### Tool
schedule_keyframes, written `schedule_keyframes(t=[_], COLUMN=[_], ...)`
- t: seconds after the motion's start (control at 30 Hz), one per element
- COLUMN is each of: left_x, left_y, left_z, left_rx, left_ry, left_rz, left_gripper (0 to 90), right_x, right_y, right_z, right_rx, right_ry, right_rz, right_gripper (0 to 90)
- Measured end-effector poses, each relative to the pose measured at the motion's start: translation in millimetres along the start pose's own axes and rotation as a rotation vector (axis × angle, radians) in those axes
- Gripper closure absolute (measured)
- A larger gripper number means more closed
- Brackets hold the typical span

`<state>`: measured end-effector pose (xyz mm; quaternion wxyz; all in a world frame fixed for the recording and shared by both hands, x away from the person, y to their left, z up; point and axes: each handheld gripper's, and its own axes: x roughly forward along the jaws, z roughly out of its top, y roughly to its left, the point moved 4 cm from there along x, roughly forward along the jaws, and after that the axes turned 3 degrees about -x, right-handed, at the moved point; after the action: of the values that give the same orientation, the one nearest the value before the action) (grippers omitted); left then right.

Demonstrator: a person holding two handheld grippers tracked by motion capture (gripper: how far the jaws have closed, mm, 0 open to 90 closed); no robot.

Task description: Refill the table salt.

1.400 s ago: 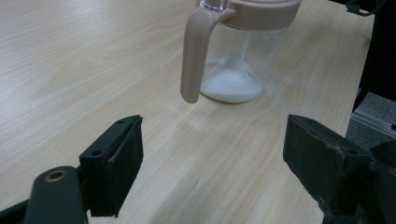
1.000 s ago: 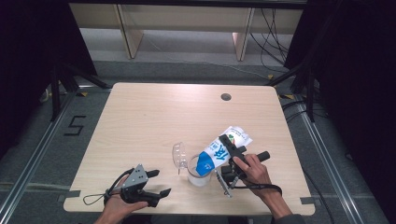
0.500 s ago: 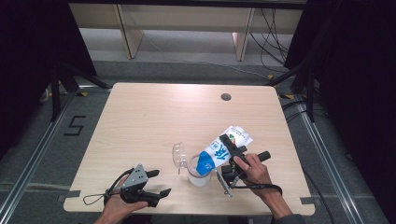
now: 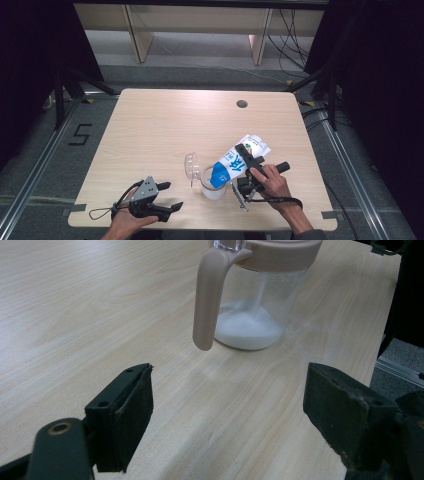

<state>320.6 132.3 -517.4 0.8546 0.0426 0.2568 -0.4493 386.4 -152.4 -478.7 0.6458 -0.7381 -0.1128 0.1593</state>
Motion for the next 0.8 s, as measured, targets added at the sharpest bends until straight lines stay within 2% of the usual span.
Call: schedule_keyframes(t=[0.03,0.1,0.17,0.4,0.5,0.53,0.57,0.8], left_x=[0.0,0.0,0.0,0.1,0.0,0.0,-0.1,0.0], left_y=[0.0,0.0,0.0,0.1,0.0,0.0,0.0,0.0], left_z=[0.0,0.0,0.0,0.0,0.1,0.1,0.0,0.1], left_rx=[0.001,0.003,0.002,0.001,0.0,0.0,0.001,0.001], left_ry=[0.0,0.001,0.001,0.001,0.0,0.0,0.0,-0.001], left_rz=[0.0,0.0,0.0,0.0,0.0,0.001,0.0,0.0], left_gripper=[19.9,19.9,19.8,19.8,19.8,19.8,19.9,19.9], right_x=[-1.0,-0.3,-1.2,-1.2,-1.3,-0.5,-1.7,-1.0], right_y=[-0.2,-1.7,-0.1,-0.7,-2.7,0.4,-0.3,-1.4], right_z=[-0.5,-0.2,-0.6,-0.7,-0.5,-0.4,-0.8,-0.8], right_rx=[-0.003,-0.015,0.004,0.001,-0.028,0.012,0.003,-0.006], right_ry=[0.013,0.007,0.015,0.015,0.013,0.004,0.021,0.011], right_rz=[0.007,-0.001,0.007,0.001,-0.003,-0.004,0.003,-0.006], right_gripper=[53.3,53.4,53.3,53.4,53.4,53.4,53.5,53.8])
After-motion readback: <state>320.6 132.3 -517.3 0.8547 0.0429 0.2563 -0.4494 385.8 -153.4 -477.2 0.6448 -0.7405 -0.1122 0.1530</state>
